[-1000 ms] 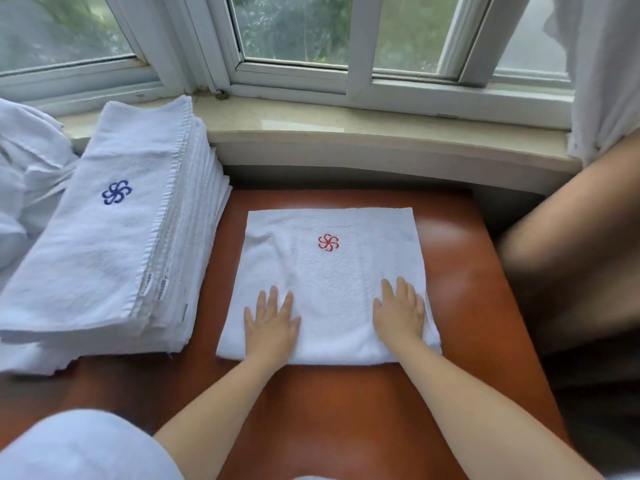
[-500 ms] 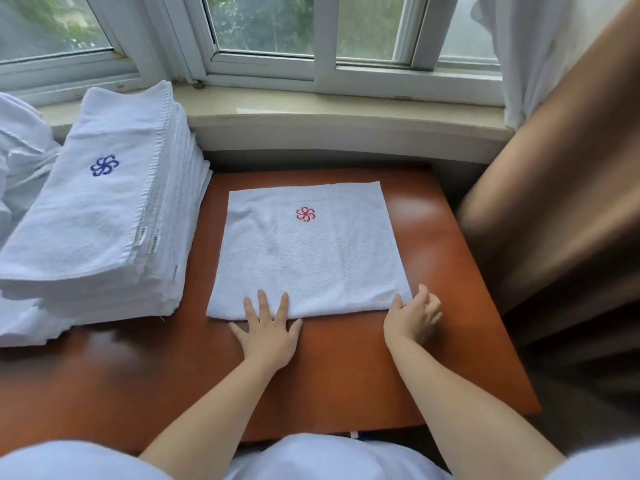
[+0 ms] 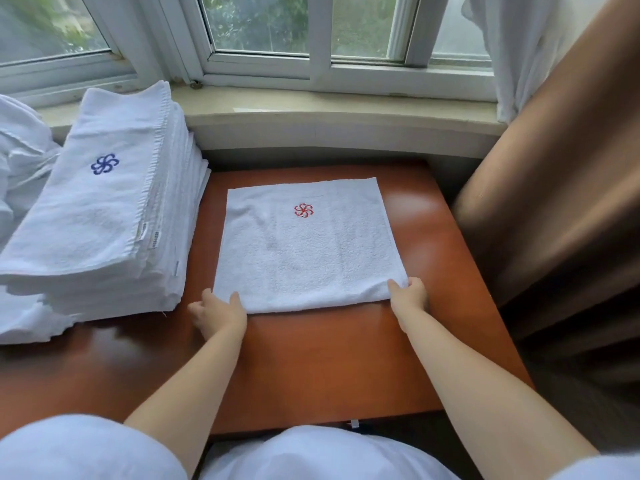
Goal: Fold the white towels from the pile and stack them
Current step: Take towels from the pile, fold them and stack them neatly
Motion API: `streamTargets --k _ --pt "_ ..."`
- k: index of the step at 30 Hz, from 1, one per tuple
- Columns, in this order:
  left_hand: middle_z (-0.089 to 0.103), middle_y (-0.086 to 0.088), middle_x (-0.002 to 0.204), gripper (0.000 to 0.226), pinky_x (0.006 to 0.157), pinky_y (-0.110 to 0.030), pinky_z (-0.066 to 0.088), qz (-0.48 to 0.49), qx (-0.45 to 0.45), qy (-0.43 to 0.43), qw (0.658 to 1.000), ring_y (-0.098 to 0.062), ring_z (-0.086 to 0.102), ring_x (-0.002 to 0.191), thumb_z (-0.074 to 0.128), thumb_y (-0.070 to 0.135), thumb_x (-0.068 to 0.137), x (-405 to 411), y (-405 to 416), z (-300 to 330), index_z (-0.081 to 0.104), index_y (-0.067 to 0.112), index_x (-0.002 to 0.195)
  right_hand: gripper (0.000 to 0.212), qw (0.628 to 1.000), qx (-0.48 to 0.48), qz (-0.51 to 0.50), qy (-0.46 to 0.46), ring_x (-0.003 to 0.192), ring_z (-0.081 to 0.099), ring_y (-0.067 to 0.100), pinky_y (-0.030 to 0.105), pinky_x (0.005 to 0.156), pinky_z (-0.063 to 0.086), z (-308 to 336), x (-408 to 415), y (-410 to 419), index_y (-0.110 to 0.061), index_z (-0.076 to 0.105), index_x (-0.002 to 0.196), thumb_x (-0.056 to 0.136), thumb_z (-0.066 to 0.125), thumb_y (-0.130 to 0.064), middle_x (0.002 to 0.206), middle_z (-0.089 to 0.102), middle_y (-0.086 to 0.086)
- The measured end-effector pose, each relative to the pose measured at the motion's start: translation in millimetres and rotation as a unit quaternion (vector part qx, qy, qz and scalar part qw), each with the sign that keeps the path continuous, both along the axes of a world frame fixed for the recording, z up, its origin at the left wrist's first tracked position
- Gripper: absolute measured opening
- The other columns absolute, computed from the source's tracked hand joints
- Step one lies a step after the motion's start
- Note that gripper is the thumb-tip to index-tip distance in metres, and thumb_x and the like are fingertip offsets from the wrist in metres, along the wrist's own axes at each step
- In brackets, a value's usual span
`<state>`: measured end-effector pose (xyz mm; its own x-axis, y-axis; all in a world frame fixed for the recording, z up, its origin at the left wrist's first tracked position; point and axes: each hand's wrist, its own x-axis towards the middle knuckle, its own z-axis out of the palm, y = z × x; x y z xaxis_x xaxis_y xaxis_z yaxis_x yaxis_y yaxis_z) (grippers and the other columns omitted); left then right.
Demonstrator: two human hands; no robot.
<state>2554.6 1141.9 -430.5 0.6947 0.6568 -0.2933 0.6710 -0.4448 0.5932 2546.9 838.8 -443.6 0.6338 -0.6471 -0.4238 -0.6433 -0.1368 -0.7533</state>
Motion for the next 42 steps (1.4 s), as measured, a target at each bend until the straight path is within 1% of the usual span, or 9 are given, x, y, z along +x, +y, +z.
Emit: streamTargets --k 3,6,12,15,18,22,29,34,42 --pt "0.039 -0.018 0.134 0.035 0.099 -0.040 0.045 0.083 -0.068 0.021 0.994 -0.039 0.052 0.110 0.061 0.028 0.092 11 16 -4 0.060 0.006 0.119 0.014 0.999 -0.002 -0.040 -0.011 0.085 0.056 0.029 0.033 0.075 0.047 0 6 5 -0.010 0.056 0.101 0.091 0.055 -0.020 0.113 0.057 0.009" --pt "0.060 -0.019 0.118 0.028 0.090 -0.043 0.052 0.110 -0.131 -0.037 0.985 -0.038 0.061 0.099 0.060 0.025 0.092 12 22 -6 0.062 0.003 0.109 0.004 0.995 -0.043 -0.080 -0.050 0.081 0.050 0.027 0.034 0.076 0.045 2 12 7 -0.010 0.051 0.088 0.092 0.051 -0.012 0.116 0.052 0.011" --pt "0.062 -0.014 0.107 0.028 0.083 -0.046 0.057 0.251 -0.293 -0.082 0.919 -0.031 0.064 0.085 0.059 0.003 0.084 8 2 -4 0.058 -0.001 0.112 0.024 0.992 -0.029 -0.120 0.016 0.091 0.053 0.036 0.047 0.088 0.051 5 21 15 -0.011 0.050 0.101 0.081 0.049 0.002 0.127 0.039 0.011" --pt "0.060 -0.015 0.109 0.028 0.084 -0.046 0.057 0.242 -0.256 -0.078 0.932 -0.033 0.064 0.089 0.061 0.000 0.080 9 11 -1 0.055 0.001 0.107 0.036 0.994 -0.047 -0.094 0.035 0.100 0.057 0.040 0.048 0.088 0.050 11 22 11 -0.010 0.051 0.112 0.078 0.053 0.001 0.126 0.046 0.014" --pt "0.055 -0.017 0.126 0.051 0.090 -0.047 0.054 0.219 -0.220 -0.037 0.950 -0.036 0.060 0.107 0.060 -0.006 0.080 14 23 -1 0.045 0.001 0.129 0.034 0.986 -0.112 -0.077 0.102 0.116 0.049 0.036 0.047 0.101 0.039 13 22 4 -0.011 0.052 0.112 0.079 0.057 -0.011 0.124 0.054 0.014" --pt "0.050 -0.015 0.135 0.060 0.094 -0.037 0.043 0.043 -0.143 0.021 0.989 -0.034 0.050 0.120 0.060 0.013 0.086 37 25 7 0.037 0.003 0.141 0.038 0.978 -0.165 0.012 0.124 0.126 0.040 0.031 0.041 0.106 0.026 18 42 7 -0.012 0.052 0.120 0.084 0.054 -0.022 0.131 0.048 0.013" --pt "0.046 -0.019 0.139 0.055 0.096 -0.039 0.042 -0.056 -0.083 0.079 0.992 -0.037 0.047 0.125 0.053 0.017 0.093 101 16 16 0.034 0.000 0.142 0.042 0.982 -0.153 0.043 0.103 0.127 0.037 0.034 0.045 0.106 0.035 24 95 7 -0.007 0.047 0.128 0.089 0.053 -0.022 0.135 0.044 0.016" --pt "0.046 -0.019 0.137 0.047 0.103 -0.041 0.038 -0.059 0.043 0.183 0.980 -0.035 0.036 0.130 0.047 0.025 0.093 136 9 18 0.046 0.004 0.135 0.039 0.987 -0.130 0.009 0.089 0.118 0.050 0.040 0.047 0.098 0.044 28 137 4 -0.002 0.046 0.126 0.093 0.049 -0.022 0.129 0.052 0.020" --pt "0.062 -0.015 0.113 0.031 0.080 -0.037 0.052 -0.125 0.090 0.195 0.969 -0.034 0.062 0.100 0.049 0.013 0.090 167 17 9 0.056 0.002 0.119 0.034 0.976 -0.088 0.063 0.191 0.109 0.057 0.035 0.040 0.100 0.045 29 174 -14 -0.005 0.063 0.111 0.081 0.056 -0.019 0.113 0.064 0.015"
